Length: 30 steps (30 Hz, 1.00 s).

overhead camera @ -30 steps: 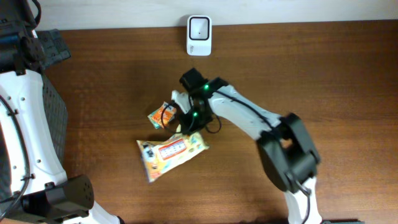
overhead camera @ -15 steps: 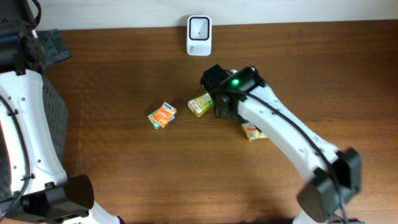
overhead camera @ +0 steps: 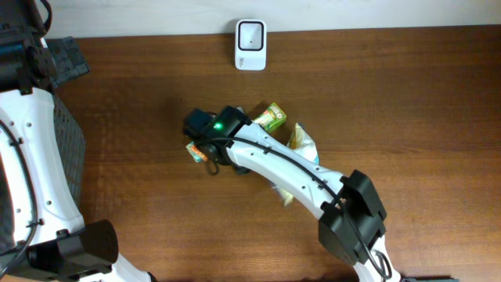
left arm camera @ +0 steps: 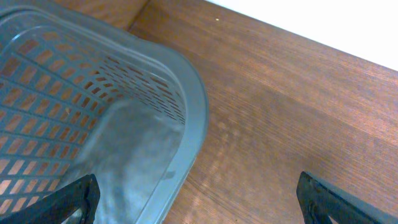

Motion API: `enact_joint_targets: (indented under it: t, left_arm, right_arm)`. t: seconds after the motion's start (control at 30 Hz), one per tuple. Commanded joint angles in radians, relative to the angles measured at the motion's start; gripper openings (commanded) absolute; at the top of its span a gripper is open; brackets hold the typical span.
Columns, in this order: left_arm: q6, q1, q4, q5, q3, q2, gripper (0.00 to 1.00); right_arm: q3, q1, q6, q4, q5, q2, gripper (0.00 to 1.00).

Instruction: Scan the item barcode

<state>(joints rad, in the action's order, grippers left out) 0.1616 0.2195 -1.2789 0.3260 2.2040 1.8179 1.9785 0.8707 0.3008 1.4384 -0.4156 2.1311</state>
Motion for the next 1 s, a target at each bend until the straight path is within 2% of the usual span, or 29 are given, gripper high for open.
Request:
enact_joint_targets:
  t: [0.0,0.1,0.13,0.23,0.3,0.4,0.53,0.57,0.63,0.73,0.8,0.87,0.97]
  left_arm:
    - [0.009,0.004,0.001,-0.001,-0.002,0.002,0.99]
    - [0.009,0.004,0.002,-0.001,-0.002,0.002,0.99]
    - [0.009,0.004,0.002,-0.001,-0.002,0.002,0.99]
    - [0.009,0.004,0.001,-0.001,-0.002,0.002,0.99]
    - [0.009,0.004,0.002,-0.001,-0.002,0.002,0.99]
    - [0.010,0.004,0.001,-0.001,-0.002,0.002,0.99]
    - [0.009,0.004,0.001,-0.001,-0.002,0.002,0.99]
    - [0.009,0.004,0.002,-0.001,-0.002,0.002,0.99]
    - [0.009,0.004,0.001,-0.001,-0.002,0.002,0.99]
    - [0.010,0.004,0.002,-0.001,-0.002,0.002,0.99]
    - [0.009,0.004,0.002,-0.001,-0.002,0.002,0.99]
    - [0.009,0.004,0.002,-0.001,-0.002,0.002,0.99]
    - [0.009,0.004,0.002,-0.001,-0.002,0.002,0.99]
  right_arm:
    - [0.108,-0.016,-0.166,0.002,0.365,-0.003,0.63]
    - [0.239,-0.114,-0.152,0.059,0.382,-0.020,0.68]
    - [0.246,-0.165,-0.143,0.079,0.382,-0.027,0.73]
    - [0.229,-0.296,-0.136,0.148,0.399,-0.018,0.74]
    - [0.169,-0.381,-0.160,0.164,0.436,-0.014,0.70]
    - [0.057,-0.463,-0.339,0.167,0.590,-0.014,0.68]
    - [-0.083,-0.529,-0.381,0.119,0.626,-0.014,0.63]
    - [-0.116,-0.539,-0.438,0.099,0.625,-0.014,0.64]
    - [-0.166,-0.583,-0.515,0.036,0.626,-0.014,0.74]
    - [-0.179,-0.698,-0.666,-0.021,0.782,-0.014,0.79]
    - [-0.187,-0.778,-0.818,-0.023,0.934,-0.014,0.98]
    - [-0.247,-0.836,-0.986,-0.033,1.093,-0.013,0.99]
    - [-0.444,-0.844,-1.007,-0.197,1.147,-0.013,0.99]
